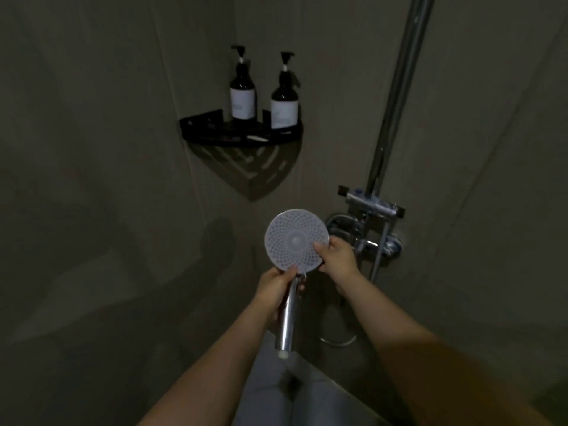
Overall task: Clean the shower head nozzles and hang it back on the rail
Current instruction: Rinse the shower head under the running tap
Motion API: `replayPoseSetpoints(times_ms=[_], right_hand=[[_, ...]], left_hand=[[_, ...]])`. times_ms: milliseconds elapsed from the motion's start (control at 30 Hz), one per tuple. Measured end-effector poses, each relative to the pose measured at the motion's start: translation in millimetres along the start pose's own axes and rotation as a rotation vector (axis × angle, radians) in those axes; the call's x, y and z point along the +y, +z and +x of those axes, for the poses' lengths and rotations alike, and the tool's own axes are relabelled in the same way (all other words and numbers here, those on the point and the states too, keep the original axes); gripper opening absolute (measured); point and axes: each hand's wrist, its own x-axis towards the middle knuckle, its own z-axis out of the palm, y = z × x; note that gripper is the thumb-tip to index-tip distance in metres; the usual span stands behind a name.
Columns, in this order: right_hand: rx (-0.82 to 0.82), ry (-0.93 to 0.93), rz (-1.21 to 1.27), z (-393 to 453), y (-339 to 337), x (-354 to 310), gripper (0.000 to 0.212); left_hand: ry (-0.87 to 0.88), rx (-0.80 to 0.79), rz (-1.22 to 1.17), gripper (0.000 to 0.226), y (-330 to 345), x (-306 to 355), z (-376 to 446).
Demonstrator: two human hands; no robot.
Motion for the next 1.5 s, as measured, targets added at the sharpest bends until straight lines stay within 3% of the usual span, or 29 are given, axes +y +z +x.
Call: replayPoseSetpoints(times_ms=[133, 300, 400, 500, 600, 700, 800, 967, 1133, 1267, 1500], right_hand=[[0.049, 0.073, -0.002, -8, -4, 38, 0.022], [0.047, 0.163, 0.035, -1, -7, 89, 0.014], [0.335, 0.155, -0.012, 11, -12, 124, 0.02], [0.572, 0.014, -0.03, 24, -19, 143, 0.033], [0.463, -0.156, 0.004, 45, -21, 150, 0.037], [0.382, -0.284, 0.004, 67, -20, 159, 0.01], [0.397, -0.362, 0.0, 79, -22, 168, 0.024], [0.428, -0.481, -0.029, 89, -24, 174, 0.027], [0.414, -0.513, -0.05, 96, -27, 176, 0.02], [0.403, -0.495, -0.04, 91, -26, 173, 0.033], [0.383, -0.445, 0.0, 84, -23, 165, 0.031]], left_hand=[[-0.071, 0.014, -0.014, 0.012, 3, -40, 8], [-0.115, 0.027, -0.055, 0.013, -3, -88, 34], [-0.121, 0.05, -0.043, 0.013, -12, -121, 56], [-0.079, 0.03, -0.021, 0.013, -21, -152, 79], [-0.05, 0.002, -0.019, 0.013, -27, -184, 101], [-0.025, -0.039, 0.014, 0.012, -31, -212, 126], [-0.008, -0.113, 0.141, 0.011, -34, -234, 153], [0.056, -0.253, 0.456, 0.019, -38, -248, 191], [0.07, -0.366, 0.632, 0.024, -37, -251, 217], [0.085, -0.405, 0.664, 0.026, -32, -247, 216], [0.029, -0.43, 0.734, 0.028, -25, -245, 211]])
